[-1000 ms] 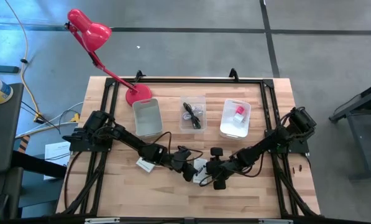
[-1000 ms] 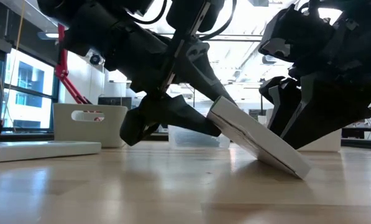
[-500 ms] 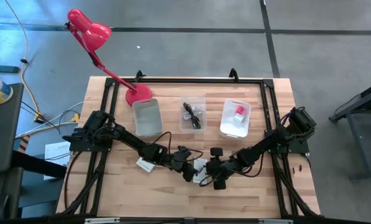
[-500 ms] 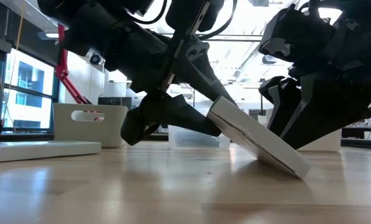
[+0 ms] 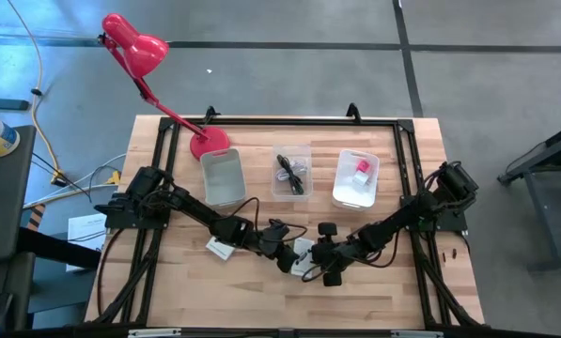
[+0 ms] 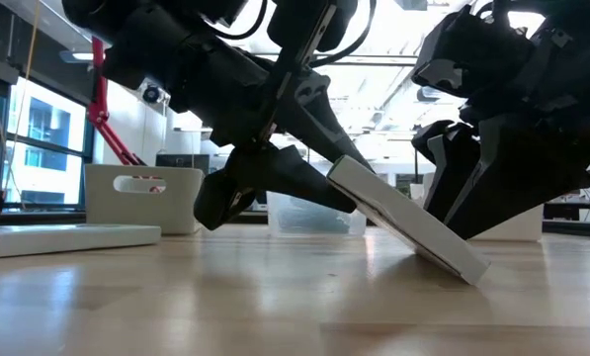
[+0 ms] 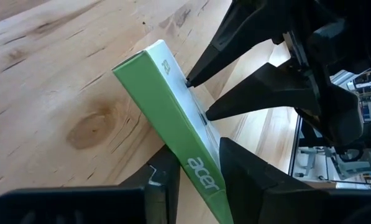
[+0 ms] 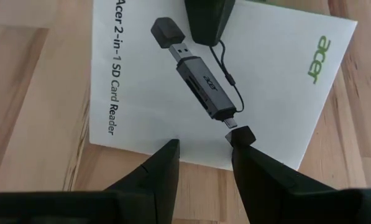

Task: Pick and place items into bin
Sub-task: Put the right white card reader box into the gray bin

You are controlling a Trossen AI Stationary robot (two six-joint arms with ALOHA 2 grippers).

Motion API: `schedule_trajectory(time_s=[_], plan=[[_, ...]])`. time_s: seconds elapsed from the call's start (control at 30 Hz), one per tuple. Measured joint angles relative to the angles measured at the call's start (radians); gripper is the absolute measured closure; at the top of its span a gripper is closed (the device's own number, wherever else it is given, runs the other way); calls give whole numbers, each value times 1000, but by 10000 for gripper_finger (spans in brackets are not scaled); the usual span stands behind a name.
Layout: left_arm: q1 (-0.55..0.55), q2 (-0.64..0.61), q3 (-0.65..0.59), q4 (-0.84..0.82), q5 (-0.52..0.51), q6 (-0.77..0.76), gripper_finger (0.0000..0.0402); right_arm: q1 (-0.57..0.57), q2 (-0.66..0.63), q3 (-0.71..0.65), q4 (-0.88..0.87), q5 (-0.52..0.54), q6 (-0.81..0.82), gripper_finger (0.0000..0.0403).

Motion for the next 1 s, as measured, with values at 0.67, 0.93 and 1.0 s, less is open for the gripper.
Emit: schedule_trajectory(time_s=[0.67, 0.93, 1.0], plan=[[0, 0, 0, -3, 4, 12, 324, 0, 0, 1, 1, -1, -18, 261], [0, 0, 0, -3, 15, 25, 327, 0, -1, 1, 1, -1, -18, 261], [0, 0, 0, -3, 15, 29, 328, 0, -1, 1, 2, -1, -18, 261]])
